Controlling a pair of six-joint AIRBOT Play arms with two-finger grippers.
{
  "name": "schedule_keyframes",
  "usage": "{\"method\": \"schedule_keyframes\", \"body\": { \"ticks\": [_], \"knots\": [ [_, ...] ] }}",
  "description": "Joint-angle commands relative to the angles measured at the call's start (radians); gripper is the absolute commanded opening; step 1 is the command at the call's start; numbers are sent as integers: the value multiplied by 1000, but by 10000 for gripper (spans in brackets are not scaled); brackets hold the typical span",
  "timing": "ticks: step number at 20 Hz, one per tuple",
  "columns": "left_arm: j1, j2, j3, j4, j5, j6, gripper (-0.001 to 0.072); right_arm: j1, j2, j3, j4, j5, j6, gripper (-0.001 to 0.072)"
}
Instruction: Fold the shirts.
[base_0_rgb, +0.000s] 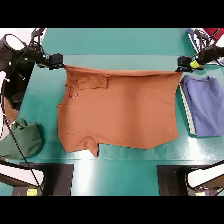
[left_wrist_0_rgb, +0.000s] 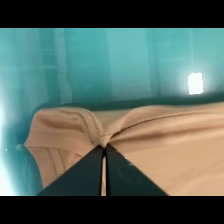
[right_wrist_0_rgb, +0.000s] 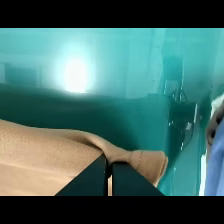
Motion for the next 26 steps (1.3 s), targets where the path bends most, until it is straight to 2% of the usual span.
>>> {"method": "schedule_keyframes", "body": {
  "ticks": [1,4,7,10,11,12,13,18,21,26],
  "knots": [
    [10,-17,-8,45,-125,24,23,3,11,-33,-6,35,-19,14],
    [9,-17,-83,58,-187,34,23,11,101,-256,-2,-21,-19,14],
    [9,-18,-210,58,-177,34,24,23,167,-458,7,-95,-18,15],
    [9,-18,-301,61,-161,19,27,29,187,-554,33,-116,-15,16],
    [9,-18,-306,61,-160,6,173,29,187,-563,34,-113,-9,32],
    [9,-16,-306,58,-161,-9,470,29,187,-562,46,-108,-9,220],
    [10,-10,-303,61,-174,-23,491,28,188,-554,68,-93,-8,417],
    [10,190,-383,184,-229,-24,491,2,362,-603,84,-42,-10,427],
    [10,389,-590,220,-262,-25,492,1,515,-710,84,-45,-10,426],
    [10,684,-1011,190,-288,-129,492,2,657,-813,84,-84,-11,426]
  ]
}}
